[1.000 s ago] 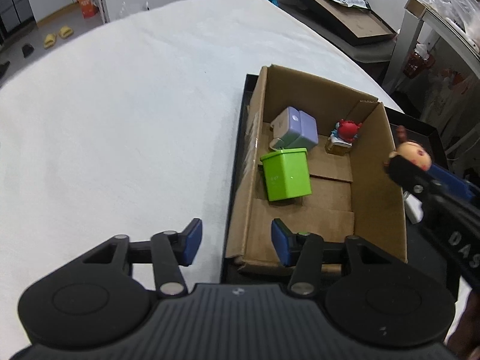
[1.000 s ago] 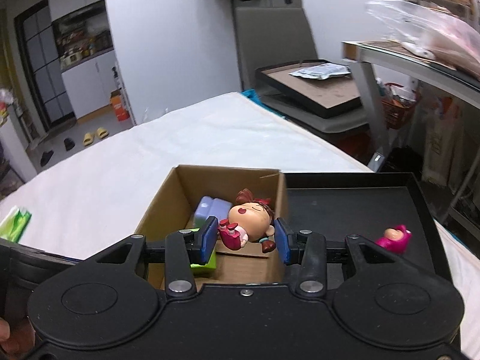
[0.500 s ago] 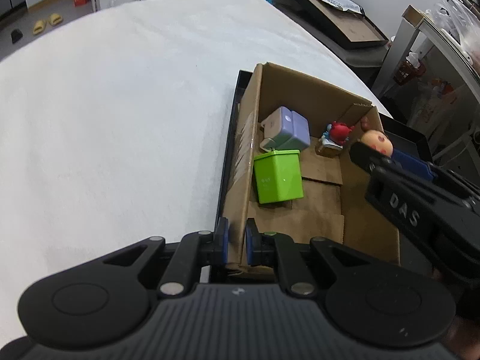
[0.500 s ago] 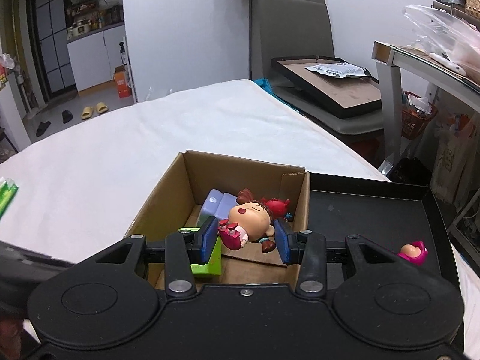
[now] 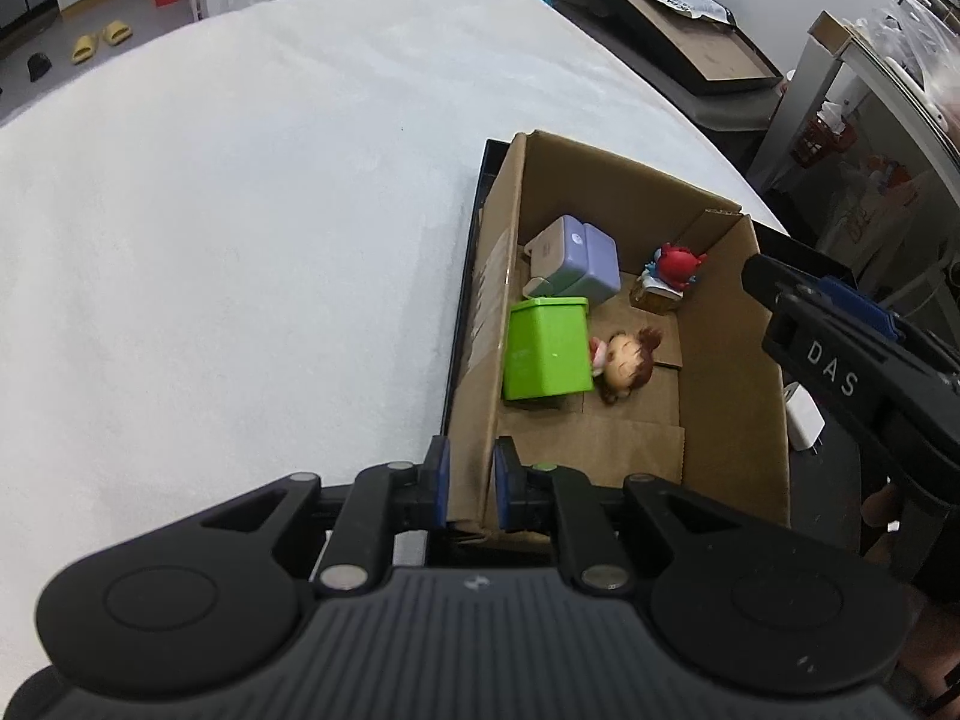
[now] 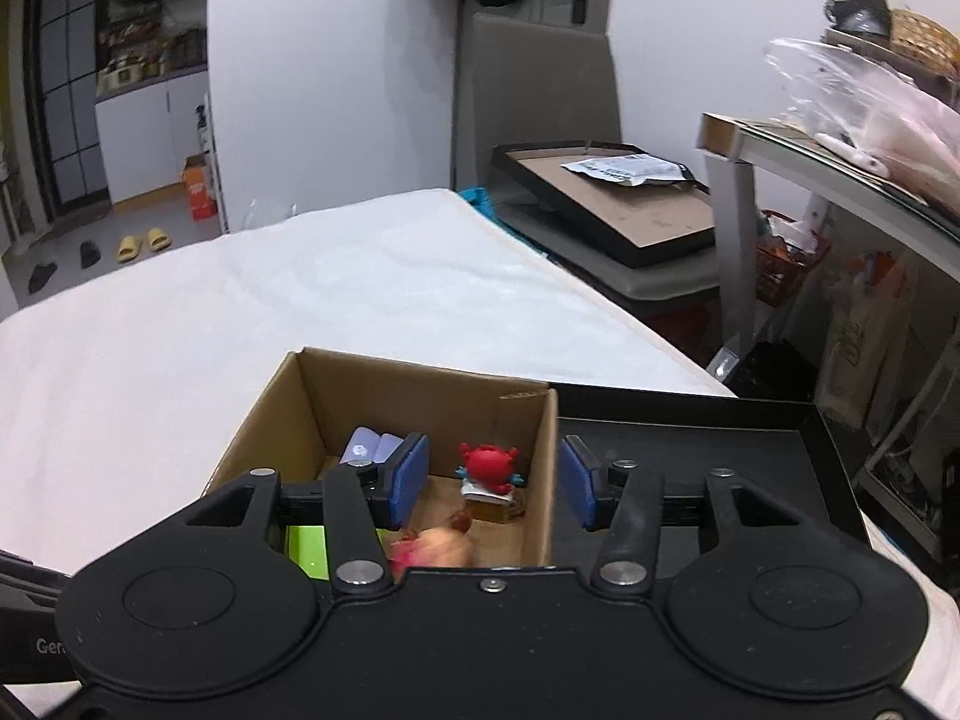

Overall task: Organize rigid objects
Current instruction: 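Lift the doll with the right tool and release it into the box, then reach the right tool to the white plug charger and grasp it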

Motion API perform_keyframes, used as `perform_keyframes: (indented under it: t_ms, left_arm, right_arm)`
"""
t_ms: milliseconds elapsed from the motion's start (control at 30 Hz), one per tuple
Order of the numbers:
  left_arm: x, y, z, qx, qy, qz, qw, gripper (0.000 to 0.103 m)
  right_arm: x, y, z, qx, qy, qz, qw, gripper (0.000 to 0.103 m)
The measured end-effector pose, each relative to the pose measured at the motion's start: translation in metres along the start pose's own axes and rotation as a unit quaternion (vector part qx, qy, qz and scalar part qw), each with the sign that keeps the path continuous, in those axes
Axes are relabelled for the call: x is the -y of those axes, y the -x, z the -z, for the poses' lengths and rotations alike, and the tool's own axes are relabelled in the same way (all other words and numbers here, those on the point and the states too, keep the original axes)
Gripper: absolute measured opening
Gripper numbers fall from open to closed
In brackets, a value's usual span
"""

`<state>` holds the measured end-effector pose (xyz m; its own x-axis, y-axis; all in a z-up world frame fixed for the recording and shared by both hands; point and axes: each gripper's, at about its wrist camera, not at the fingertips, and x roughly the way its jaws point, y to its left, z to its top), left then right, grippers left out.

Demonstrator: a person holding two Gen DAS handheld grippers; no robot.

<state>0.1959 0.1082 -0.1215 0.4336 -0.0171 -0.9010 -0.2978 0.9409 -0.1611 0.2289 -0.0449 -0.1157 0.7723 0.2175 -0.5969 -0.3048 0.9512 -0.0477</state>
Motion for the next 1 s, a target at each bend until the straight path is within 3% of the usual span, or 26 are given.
perform_keyframes:
  t_ms: [367, 533, 633, 1000]
  left_arm:
    - [0.009, 0.008, -0.002, 0.019, 0.004, -0.034, 0.9992, 0.018]
    - [0.016, 0.010, -0.003, 0.036, -0.003, -0.070, 0.9969, 0.043]
    - [0.022, 0.011, -0.005, 0.046, -0.011, -0.079, 0.9958, 0.049]
    - [0.042, 0.005, -0.009, 0.051, -0.025, -0.109, 0.9924, 0.053]
  right_arm:
    - [0.016, 0.002, 0.003, -0.023, -0.031, 0.012, 0.999, 0.050]
    - [0.033, 0.002, 0.005, -0.031, -0.064, 0.028, 0.997, 0.057]
    - [0.047, 0.000, 0.006, -0.037, -0.095, 0.042, 0.994, 0.058]
    - [0.088, -0.009, 0.017, -0.060, -0.172, 0.102, 0.978, 0.076]
